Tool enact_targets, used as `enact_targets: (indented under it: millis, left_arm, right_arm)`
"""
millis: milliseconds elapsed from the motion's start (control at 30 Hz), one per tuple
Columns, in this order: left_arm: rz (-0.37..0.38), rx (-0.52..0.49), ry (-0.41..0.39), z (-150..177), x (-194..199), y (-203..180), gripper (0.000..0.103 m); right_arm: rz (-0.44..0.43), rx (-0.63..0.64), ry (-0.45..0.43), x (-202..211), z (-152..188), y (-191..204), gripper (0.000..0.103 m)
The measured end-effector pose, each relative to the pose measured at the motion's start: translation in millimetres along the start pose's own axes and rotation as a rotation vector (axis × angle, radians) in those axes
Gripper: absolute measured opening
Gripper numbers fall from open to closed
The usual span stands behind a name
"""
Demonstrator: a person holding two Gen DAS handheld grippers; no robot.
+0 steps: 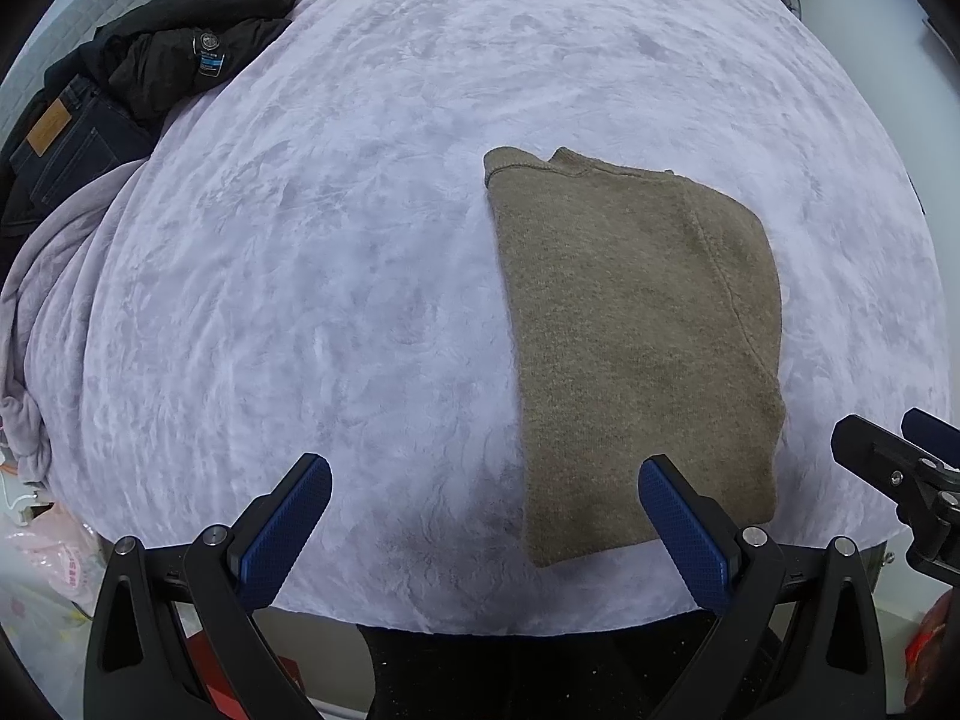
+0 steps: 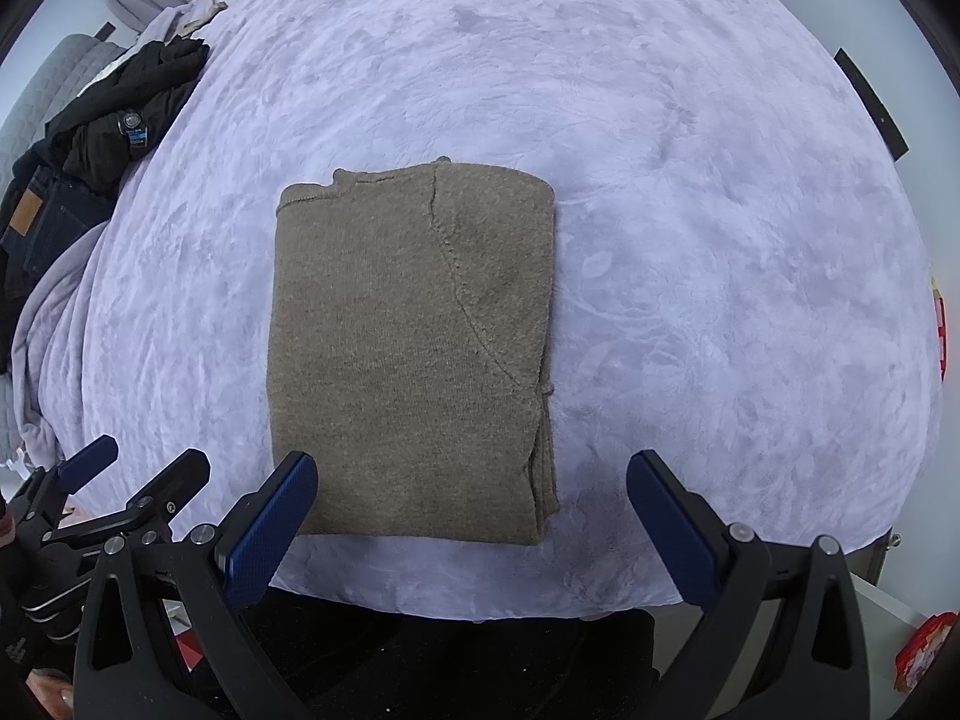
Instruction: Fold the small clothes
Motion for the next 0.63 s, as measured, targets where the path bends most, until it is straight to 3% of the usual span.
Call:
enact_targets:
  millis: [633]
  left_arm:
    - [0.000, -0.003, -0.014, 2.3, 1.9, 2.7, 0.103]
  right_arm:
    - [0.015, 0.017, 0.004, -0.7, 3.6, 7.5, 0.102]
Point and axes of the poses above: each gripper's, at about its wrist camera, not at the fingertips, and x roughly against the way its jaws point, y to its left, z to its underside, the point moved 1 cm from there along -x, roughly the way its jaws point, and after that the axes turned 7 degrees about z, right-handed, at the moved point
